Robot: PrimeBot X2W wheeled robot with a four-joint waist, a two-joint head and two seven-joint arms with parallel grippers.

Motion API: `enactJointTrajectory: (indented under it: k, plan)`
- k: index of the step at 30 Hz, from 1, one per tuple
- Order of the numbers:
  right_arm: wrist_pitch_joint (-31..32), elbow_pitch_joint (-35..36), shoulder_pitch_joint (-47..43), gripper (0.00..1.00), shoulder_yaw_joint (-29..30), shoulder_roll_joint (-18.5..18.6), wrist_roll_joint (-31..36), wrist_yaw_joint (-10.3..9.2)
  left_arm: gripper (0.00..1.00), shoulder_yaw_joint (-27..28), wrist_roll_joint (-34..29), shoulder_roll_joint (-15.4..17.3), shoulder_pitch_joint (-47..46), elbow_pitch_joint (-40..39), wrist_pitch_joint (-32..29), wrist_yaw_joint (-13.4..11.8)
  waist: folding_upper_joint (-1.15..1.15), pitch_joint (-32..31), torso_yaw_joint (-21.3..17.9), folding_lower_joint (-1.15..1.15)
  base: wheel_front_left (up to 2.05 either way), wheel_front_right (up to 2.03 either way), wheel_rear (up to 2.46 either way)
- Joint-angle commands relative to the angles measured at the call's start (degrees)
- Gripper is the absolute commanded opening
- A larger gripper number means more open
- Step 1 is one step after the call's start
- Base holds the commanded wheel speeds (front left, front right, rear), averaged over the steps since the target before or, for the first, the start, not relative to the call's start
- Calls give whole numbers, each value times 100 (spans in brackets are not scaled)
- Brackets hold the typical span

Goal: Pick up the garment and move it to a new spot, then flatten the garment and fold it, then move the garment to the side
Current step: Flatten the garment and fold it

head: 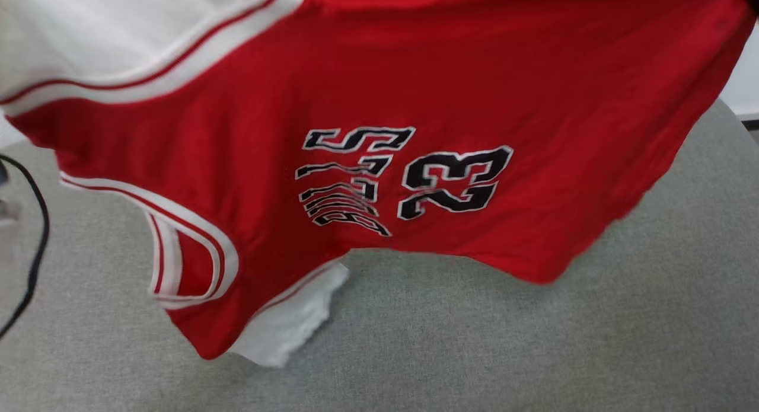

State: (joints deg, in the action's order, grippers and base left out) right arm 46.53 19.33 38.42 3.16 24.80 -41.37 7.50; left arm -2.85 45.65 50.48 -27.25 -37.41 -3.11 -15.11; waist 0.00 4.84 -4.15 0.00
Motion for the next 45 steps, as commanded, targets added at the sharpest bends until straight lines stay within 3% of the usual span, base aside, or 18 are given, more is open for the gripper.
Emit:
enactJointTrajectory:
  k: [1,10,12,17,27,34,39,45]
  plan:
    - [-80,53,153,0,33,-33,0,-2,0,39,43,19,-133,43,-15,13,0,80,-32,0,0,0,0]
    - [-438,-40,754,0,94,-8,177,-2,0,-20,147,201,-1504,665,-170,321,0,868,-47,0,0,0,0]
    - [-596,-100,1025,0,50,18,260,-2,0,-138,-49,342,-1939,907,-214,458,0,1140,-22,0,0,0,0]
    - [-1072,-581,1870,0,-110,34,518,-3,0,-532,-193,281,-3254,1647,-328,842,0,1864,37,0,0,0,0]
    - [-2029,-2365,3822,0,-588,60,1258,-6,0,-1397,-895,-402,-6259,3898,-228,1584,0,2974,241,0,0,0,0]
    - [-2858,-3673,5095,0,-1023,-174,1745,-6,0,-1648,-1215,-1025,-7761,5505,322,1856,0,3532,343,0,0,0,0]
    - [-3486,-4497,5470,0,-1215,-326,2025,-6,0,-1847,-1281,-1366,-8005,6414,807,2014,0,3702,443,0,0,0,0]
    - [-4108,-5188,5064,0,-1522,-449,1977,-5,0,-2242,-1205,-1715,-7272,6937,1334,2166,0,3639,559,0,0,0,0]
